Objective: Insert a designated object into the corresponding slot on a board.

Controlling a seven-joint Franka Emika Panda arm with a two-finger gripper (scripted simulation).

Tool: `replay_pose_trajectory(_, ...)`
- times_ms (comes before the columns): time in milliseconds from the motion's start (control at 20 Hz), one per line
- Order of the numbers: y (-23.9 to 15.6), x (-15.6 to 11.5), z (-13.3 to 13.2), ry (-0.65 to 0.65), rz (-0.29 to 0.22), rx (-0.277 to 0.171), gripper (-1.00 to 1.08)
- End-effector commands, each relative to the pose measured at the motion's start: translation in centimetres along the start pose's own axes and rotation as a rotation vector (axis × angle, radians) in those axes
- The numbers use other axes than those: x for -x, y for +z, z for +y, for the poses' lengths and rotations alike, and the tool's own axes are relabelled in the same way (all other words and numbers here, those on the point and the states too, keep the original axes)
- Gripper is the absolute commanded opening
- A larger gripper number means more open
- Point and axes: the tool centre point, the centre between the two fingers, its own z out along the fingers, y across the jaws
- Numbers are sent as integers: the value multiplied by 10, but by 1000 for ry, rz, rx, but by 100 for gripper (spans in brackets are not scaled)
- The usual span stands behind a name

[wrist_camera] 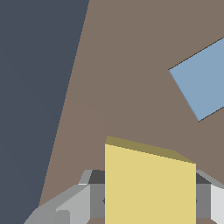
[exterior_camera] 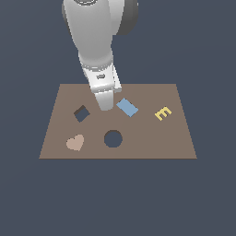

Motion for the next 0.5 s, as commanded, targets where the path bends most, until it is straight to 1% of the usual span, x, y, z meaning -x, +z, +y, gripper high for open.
replay_pose_trajectory(0,0,13,3,-76,0,1,-100)
replay_pose_trajectory(450,-1,56,20,-328,0,1,-100)
